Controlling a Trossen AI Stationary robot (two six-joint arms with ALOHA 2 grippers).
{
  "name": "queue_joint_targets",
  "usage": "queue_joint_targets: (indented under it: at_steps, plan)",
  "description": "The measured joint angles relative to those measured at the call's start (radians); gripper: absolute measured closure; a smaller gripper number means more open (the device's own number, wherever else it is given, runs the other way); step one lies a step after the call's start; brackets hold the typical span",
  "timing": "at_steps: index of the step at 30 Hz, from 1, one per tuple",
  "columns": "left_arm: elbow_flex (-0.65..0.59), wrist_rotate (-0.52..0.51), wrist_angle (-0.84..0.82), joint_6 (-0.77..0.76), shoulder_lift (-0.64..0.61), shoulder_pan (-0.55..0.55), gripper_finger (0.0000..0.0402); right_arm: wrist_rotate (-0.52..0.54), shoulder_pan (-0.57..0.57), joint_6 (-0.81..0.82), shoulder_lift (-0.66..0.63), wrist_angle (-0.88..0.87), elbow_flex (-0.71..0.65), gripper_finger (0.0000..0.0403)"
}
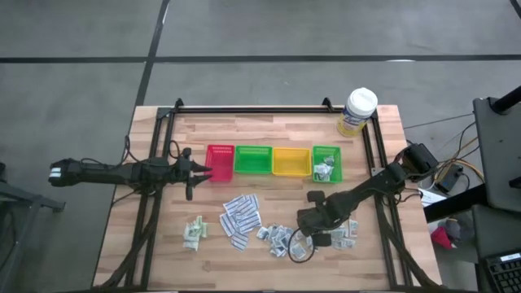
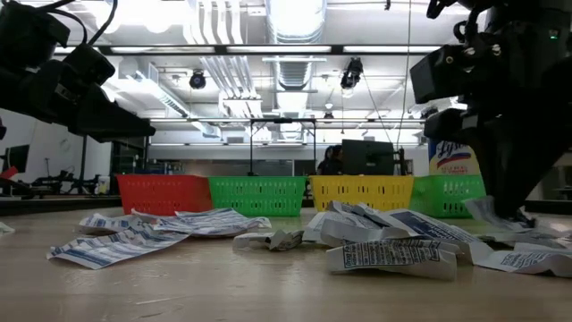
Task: Pick & Place First Aid Supplies
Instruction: Put the blue alcohol pad into the right green bin
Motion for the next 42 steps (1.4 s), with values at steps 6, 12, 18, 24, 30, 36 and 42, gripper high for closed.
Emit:
queue_joint_targets:
  at_steps: [6, 12, 18, 24, 30, 36, 42]
  plan:
    - [0.000, 0.000, 0.000, 0.000, 0.000, 0.000, 0.0289, -0.039, -0.015, 0.001, -0.001, -0.001, 0.000, 0.0394]
    - [0.000, 0.000, 0.000, 0.000, 0.000, 0.000, 0.0289, -0.150, -0.020, 0.003, -0.005, -0.002, 0.000, 0.0394]
    - [0.000, 0.000, 0.000, 0.000, 0.000, 0.000, 0.0289, -0.140, -0.025, -0.007, -0.006, -0.002, 0.000, 0.0394]
    - [0.000, 0.000, 0.000, 0.000, 0.000, 0.000, 0.0289, -0.139, -0.031, -0.011, -0.006, -0.002, 0.000, 0.0394]
    - [0.000, 0.000, 0.000, 0.000, 0.000, 0.000, 0.0289, -0.136, -0.036, -0.033, -0.006, 0.000, 0.000, 0.0394]
    - [0.000, 0.000, 0.000, 0.000, 0.000, 0.000, 0.0289, -0.136, -0.038, -0.055, -0.006, 0.003, 0.000, 0.0394]
    - [0.000, 0.000, 0.000, 0.000, 0.000, 0.000, 0.0289, -0.136, -0.039, -0.055, -0.006, 0.006, 0.000, 0.0382]
